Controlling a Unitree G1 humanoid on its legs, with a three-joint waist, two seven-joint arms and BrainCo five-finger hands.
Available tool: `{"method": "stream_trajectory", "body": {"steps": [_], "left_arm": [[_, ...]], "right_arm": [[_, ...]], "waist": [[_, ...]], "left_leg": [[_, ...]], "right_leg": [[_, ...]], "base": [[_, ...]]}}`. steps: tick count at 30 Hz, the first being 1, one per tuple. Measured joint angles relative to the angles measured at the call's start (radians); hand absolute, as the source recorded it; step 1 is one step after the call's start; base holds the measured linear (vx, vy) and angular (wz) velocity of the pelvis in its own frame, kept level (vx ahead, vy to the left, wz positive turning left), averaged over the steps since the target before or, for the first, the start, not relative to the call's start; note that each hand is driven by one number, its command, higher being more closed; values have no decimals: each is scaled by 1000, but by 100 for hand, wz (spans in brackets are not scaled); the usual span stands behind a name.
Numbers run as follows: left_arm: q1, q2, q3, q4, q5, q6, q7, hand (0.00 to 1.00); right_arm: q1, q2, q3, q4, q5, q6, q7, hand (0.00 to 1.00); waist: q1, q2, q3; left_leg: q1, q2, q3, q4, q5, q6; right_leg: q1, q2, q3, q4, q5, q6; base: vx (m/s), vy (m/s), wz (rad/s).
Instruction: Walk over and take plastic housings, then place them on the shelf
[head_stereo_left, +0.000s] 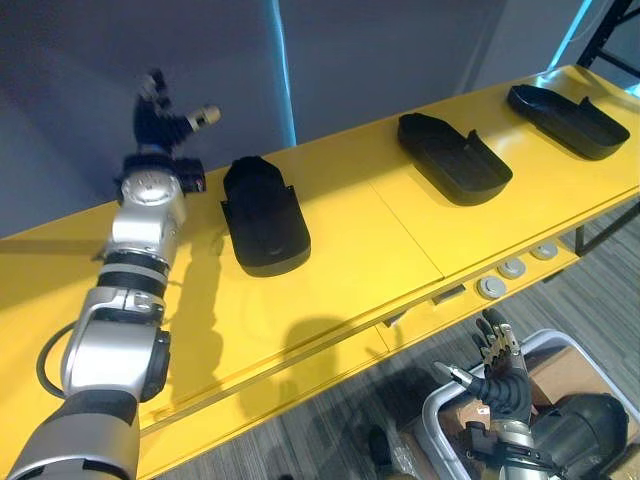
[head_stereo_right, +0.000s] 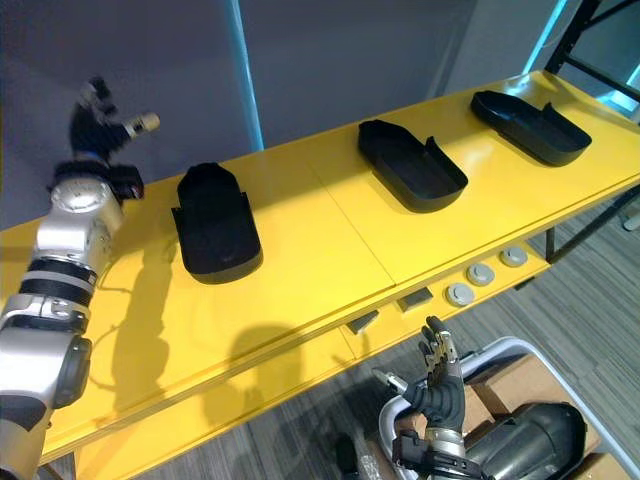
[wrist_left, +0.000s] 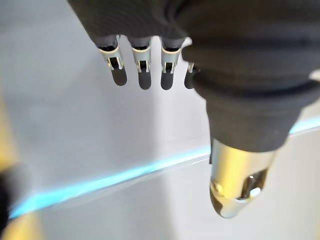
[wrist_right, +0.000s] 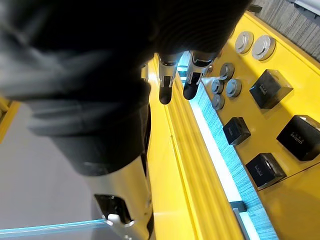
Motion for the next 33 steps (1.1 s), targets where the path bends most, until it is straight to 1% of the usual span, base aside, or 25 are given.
{"method": "stream_trajectory", "body": {"steps": [2,4,5,6,7,8,9,10,11,12,13,14,15,16,17,19,20,21,23,24,25,26,27,29,33], "left_arm": [[176,-6,117,-372,125,-34,72,0],[371,-57,226,-610,214,-62,113,0],[509,-121,286,-748,254,-87,136,0],[789,-299,329,-979,310,-133,175,0],[828,-326,324,-1005,320,-140,178,0],[994,-430,290,-1082,337,-172,193,0],[1122,-516,221,-1145,339,-187,200,0],[1166,-548,173,-1168,339,-202,199,0],[1204,-594,59,-1186,339,-238,188,0],[1195,-607,-41,-1169,339,-266,169,0],[1194,-609,-81,-1153,338,-279,157,0],[1193,-622,-140,-1126,338,-285,140,0],[1196,-624,-158,-1116,338,-286,132,0],[1201,-636,-179,-1107,338,-285,119,0],[1180,-637,-175,-1088,338,-289,109,0],[1163,-640,-126,-1064,308,-297,98,0],[1150,-644,-92,-1035,268,-304,94,0],[1146,-644,-83,-1017,249,-307,93,0],[1124,-644,-82,-955,183,-313,64,0],[1124,-642,-82,-951,166,-313,55,0],[1121,-635,-90,-945,150,-314,45,0],[1116,-624,-101,-941,135,-314,37,0],[1116,-623,-102,-939,130,-314,32,0],[1116,-646,-107,-893,125,-300,5,0],[1118,-662,-117,-799,166,-286,-23,0]], "right_arm": [[-14,-1,-25,1,-3,-3,1,0],[-32,-4,-43,5,-3,-13,-1,0],[-40,-4,-61,8,-16,-19,-3,0],[-72,-10,-100,29,-44,-35,-14,0],[-79,-12,-108,33,-46,-35,-17,0],[-111,-20,-128,44,-47,-37,-25,0],[-149,-36,-137,47,-48,-40,-29,0],[-160,-42,-138,46,-54,-46,-30,0],[-160,-46,-149,34,-68,-63,-31,0],[-153,-33,-157,26,-70,-67,-31,0],[-142,-21,-157,13,-73,-67,-31,0],[-103,-7,-163,-42,-81,-67,-31,0],[-87,-9,-163,-71,-81,-68,-32,0],[-82,-28,-165,-97,-85,-70,-36,0],[-89,-38,-166,-95,-93,-75,-46,0],[-104,-36,-164,-93,-128,-75,-60,0],[-126,-34,-171,-89,-138,-76,-79,0],[-137,-34,-176,-86,-140,-78,-86,0],[-152,-33,-196,-66,-165,-85,-96,0],[-160,-33,-196,-50,-171,-86,-96,0],[-177,-33,-196,-18,-178,-86,-96,0],[-196,-32,-191,23,-177,-86,-96,0],[-210,-33,-184,45,-176,-84,-96,0],[-256,-37,-171,135,-175,-75,-95,0],[-263,-48,-142,196,-172,-63,-97,0]], "waist": [[10,7,-20],[13,13,-36],[17,17,-54],[41,10,-67],[47,9,-67],[79,5,-66],[97,8,-68],[98,11,-70],[89,19,-74],[68,-4,-65],[60,-16,-62],[49,-26,-63],[46,-35,-59],[34,-32,-60],[33,-9,-45],[54,-1,-42],[67,1,-40],[65,1,-40],[61,-1,-41],[63,-3,-42],[66,-9,-45],[66,-15,-44],[68,-19,-42],[62,29,-40],[64,43,-39]], "left_leg": [[14,-1,-5,-14,6,1],[36,-1,-6,-17,3,-1],[36,1,-9,-1,-9,-5],[-6,0,-85,124,-66,-5],[-16,0,-115,154,-76,-6],[-57,-13,-261,268,-121,-5],[-74,-31,-416,349,-173,-42],[-74,-36,-469,375,-205,-67],[-74,-38,-513,401,-273,-66],[-85,-56,-484,426,-308,-31],[-90,-64,-449,446,-316,-19],[-126,-73,-368,506,-337,12],[-144,-72,-312,533,-348,26],[-163,-53,-196,533,-348,51],[-163,-3,-84,512,-334,81],[-150,72,92,469,-309,91],[-131,104,194,446,-294,91],[-126,114,230,440,-290,93],[-132,128,315,420,-267,86],[-134,126,336,410,-259,79],[-148,122,361,394,-240,63],[-158,115,388,373,-216,54],[-160,114,406,370,-209,47],[-176,168,403,394,-190,19],[-168,280,288,461,-188,20]], "right_leg": [[10,0,-11,0,-2,-1],[30,0,-12,0,-11,-4],[35,1,-10,3,-17,-2],[23,0,8,48,-43,-3],[13,-1,15,60,-50,-1],[-21,-6,49,126,-86,3],[-56,3,90,195,-124,18],[-73,11,107,226,-136,22],[-105,27,135,269,-145,32],[-132,31,187,287,-136,49],[-142,33,223,278,-125,62],[-159,36,300,234,-81,83],[-172,38,342,198,-76,85],[-184,29,380,94,-118,65],[-211,25,241,62,-108,36],[-243,33,-20,120,-82,3],[-233,19,-85,204,-87,2],[-221,3,-96,245,-90,5],[-132,-78,-90,338,-125,31],[-112,-94,-92,333,-131,40],[-70,-108,-103,282,-153,76],[-39,-111,-127,185,-160,82],[-32,-108,-129,142,-162,75],[-9,-48,-124,67,-147,37],[44,60,-127,63,-157,-18]], "base": [[31,12,9],[35,11,-1],[31,19,-5],[25,17,-8],[-40,15,-31],[-138,39,-63],[-138,39,-78],[-159,109,-83],[-166,194,-82],[-220,254,-93],[-297,349,-139],[-243,301,-155],[-314,397,-238],[-286,349,-279],[-302,336,-291],[-237,237,-307],[-167,162,-285],[-125,75,-212],[-108,-41,-134],[-114,-161,-102],[-111,-184,-79],[-136,-247,-71],[-108,-283,-57],[-40,-298,-43],[65,-226,-24]]}}
